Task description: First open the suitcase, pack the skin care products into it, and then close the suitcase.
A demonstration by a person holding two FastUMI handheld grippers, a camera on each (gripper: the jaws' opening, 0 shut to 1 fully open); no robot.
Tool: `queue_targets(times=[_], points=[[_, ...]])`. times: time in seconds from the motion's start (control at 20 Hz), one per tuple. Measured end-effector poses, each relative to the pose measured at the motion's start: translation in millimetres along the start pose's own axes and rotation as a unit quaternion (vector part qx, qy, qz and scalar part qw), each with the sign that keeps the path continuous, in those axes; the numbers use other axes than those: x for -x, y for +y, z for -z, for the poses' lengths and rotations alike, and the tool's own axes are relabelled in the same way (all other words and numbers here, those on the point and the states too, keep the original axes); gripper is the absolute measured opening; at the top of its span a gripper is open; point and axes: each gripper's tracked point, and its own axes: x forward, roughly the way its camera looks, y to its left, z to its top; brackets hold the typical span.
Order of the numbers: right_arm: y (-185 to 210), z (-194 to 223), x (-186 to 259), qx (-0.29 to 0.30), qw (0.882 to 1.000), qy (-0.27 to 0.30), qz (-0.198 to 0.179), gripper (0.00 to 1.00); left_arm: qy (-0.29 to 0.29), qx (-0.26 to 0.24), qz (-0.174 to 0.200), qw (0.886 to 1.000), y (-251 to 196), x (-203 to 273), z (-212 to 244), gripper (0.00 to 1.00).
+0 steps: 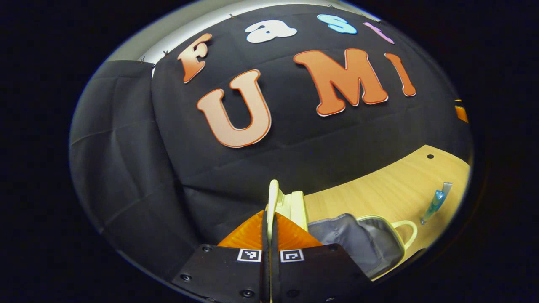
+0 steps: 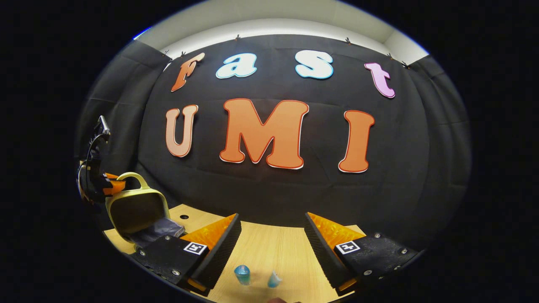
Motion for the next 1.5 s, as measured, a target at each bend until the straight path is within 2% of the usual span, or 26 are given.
queue_targets(times=[0.25,0.65,1.05,1.2,1.3,1.4,1.5], points=[[31,-3,0,0.010,1.000,0.004,0.016,0.95,0.022,0.025,-0.007,0.999,67,-35,30,0.01],[60,-5,5,0.015,0.999,0.014,0.046,0.95,0.076,0.066,-0.018,0.995,115,-67,112,0.02],[64,15,13,0.013,0.997,0.050,0.064,0.95,0.135,0.089,-0.034,0.986,142,-88,202,0.02],[65,21,15,0.012,0.996,0.058,0.063,0.95,0.155,0.081,-0.052,0.983,147,-87,221,0.12],[63,23,16,0.012,0.996,0.060,0.063,0.95,0.145,0.075,-0.072,0.984,151,-87,218,0.17],[61,27,16,0.014,0.996,0.062,0.061,0.95,0.111,0.072,-0.069,0.989,144,-86,193,0.17],[58,30,16,0.013,0.996,0.063,0.059,0.95,0.082,0.059,-0.065,0.993,133,-72,160,0.24]])
